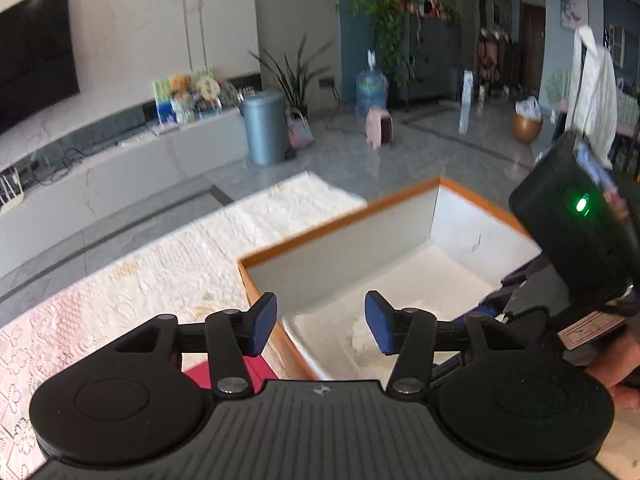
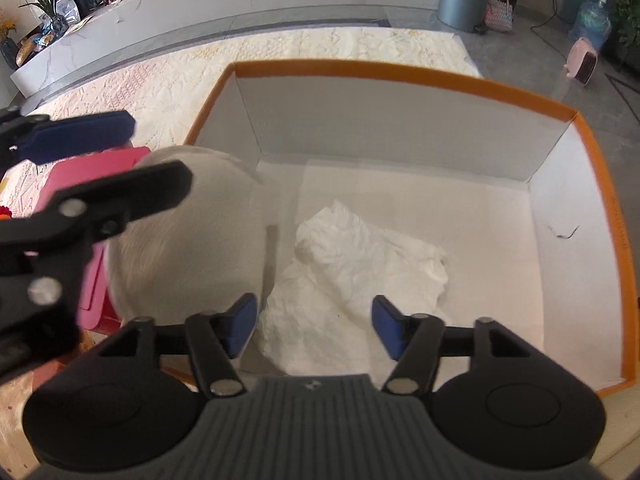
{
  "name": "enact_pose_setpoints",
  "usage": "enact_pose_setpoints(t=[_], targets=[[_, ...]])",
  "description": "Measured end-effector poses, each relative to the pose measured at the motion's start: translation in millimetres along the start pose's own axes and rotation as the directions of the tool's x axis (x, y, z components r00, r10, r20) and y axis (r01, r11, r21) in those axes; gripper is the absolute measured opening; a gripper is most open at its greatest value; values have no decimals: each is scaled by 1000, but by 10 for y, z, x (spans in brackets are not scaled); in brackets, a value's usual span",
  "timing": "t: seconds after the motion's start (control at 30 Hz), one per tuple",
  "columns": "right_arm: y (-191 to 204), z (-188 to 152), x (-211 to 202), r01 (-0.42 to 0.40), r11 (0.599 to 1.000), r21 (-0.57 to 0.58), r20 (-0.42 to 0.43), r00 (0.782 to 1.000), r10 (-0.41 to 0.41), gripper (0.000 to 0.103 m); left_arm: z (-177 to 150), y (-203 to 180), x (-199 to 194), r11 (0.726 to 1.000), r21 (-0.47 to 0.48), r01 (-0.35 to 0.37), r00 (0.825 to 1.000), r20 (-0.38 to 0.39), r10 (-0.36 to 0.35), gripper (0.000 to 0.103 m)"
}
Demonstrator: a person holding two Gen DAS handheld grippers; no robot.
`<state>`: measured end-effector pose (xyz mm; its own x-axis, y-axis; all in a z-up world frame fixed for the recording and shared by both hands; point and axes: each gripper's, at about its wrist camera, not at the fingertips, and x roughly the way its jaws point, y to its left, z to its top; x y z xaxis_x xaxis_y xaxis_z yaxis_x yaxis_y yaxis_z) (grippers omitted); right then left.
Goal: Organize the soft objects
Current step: 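Open left tool over orange box while right tool releases tissue inside, then move both open tools back over the remaining items on the bed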
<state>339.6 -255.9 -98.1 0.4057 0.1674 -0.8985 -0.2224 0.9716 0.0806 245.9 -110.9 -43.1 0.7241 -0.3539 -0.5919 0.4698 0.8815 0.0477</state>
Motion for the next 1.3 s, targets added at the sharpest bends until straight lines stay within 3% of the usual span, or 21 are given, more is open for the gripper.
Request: enact_pose_setpoints(t=[0.07,0.3,0.47,0.63,0.87,0.97,1.17,1.3], targets=[[-2,0,-73,8,1000,0,11,1000,-8,70,45,10,-143,1000,-30,4,999,38,-3,68],[49,-141,-511,41,999,13,131,990,-42,77,69,107,-713,989,-144,13,988,153,10,72],[213,-440,-908,45,999,-4,291,956,-42,85,-56,184,-1103,977,-215,7,977,211,39,75],[392,-828,-1185,-5,999,32,407,914,-8,89,-325,188,-1397,962,-262,-77,967,215,136,76],[787,-1308,-1355,-74,995,60,486,873,36,90,-803,311,-1658,929,-328,-170,962,149,229,75],[1000,-1452,-1350,-100,994,50,487,871,63,90,-1021,429,-1728,911,-366,-189,965,104,241,75],[1265,-1688,-1183,-225,971,81,432,886,169,90,-1533,669,-1878,850,-457,-263,960,-36,278,73],[1424,-1776,-1041,-169,983,64,397,909,130,90,-1749,809,-1985,822,-492,-286,955,-79,285,73]])
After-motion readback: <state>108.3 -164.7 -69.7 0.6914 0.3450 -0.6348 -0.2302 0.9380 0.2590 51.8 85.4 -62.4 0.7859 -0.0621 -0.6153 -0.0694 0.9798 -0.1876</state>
